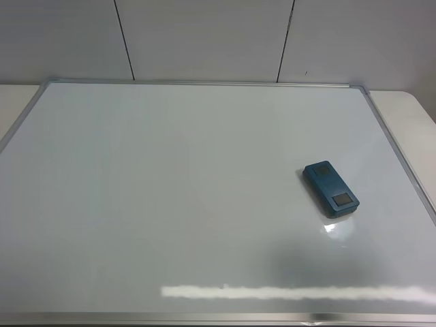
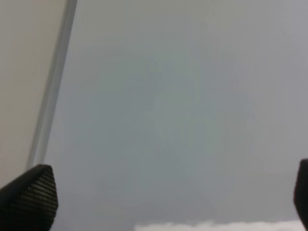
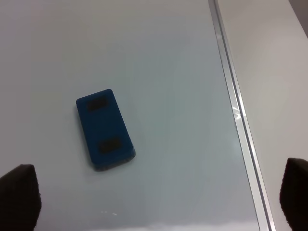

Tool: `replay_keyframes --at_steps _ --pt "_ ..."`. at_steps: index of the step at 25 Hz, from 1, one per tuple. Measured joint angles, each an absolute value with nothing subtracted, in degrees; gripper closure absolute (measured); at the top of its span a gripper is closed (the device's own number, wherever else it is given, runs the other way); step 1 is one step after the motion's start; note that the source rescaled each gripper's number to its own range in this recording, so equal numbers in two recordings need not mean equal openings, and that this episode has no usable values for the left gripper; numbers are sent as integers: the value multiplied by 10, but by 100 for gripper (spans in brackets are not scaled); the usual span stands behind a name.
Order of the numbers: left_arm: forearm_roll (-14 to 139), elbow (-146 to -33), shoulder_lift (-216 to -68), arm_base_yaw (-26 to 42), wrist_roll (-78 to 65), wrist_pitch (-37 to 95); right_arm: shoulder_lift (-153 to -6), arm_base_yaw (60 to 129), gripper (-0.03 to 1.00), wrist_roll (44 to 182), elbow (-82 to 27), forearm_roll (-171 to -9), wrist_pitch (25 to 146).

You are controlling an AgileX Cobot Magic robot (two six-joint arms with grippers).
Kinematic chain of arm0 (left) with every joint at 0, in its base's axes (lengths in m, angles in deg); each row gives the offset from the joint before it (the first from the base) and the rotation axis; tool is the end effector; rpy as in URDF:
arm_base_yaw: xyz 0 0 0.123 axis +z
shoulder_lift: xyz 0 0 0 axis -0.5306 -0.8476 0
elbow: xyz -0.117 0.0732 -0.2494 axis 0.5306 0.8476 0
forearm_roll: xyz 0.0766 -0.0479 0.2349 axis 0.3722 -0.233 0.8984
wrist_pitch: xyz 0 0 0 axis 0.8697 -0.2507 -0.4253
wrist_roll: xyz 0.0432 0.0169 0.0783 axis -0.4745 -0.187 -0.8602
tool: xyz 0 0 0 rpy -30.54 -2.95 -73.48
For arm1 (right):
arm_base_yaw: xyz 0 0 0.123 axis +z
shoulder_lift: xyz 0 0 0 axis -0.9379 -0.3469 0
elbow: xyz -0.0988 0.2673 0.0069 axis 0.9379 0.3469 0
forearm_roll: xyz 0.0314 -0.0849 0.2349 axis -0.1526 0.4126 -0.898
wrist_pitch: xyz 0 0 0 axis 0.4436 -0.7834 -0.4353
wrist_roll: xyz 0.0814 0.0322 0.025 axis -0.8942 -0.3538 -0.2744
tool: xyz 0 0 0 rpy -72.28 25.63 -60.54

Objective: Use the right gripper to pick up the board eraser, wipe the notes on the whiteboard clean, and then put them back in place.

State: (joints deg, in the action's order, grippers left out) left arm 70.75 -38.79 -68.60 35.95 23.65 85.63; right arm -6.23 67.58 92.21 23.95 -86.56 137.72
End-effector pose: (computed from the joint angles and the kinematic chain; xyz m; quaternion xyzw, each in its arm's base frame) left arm -0.0056 -0.0070 0.2790 0.0029 0.8493 -0.0054 0.5280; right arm -0.0055 0.0070 0.2762 -0.0039 0.8550 0.0220 0.5181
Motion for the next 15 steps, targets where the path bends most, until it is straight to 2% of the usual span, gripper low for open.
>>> replay_keyframes --at_steps 15 --pt "707 -388 -686 359 236 856 -62 676 -3 922 240 -866 1377"
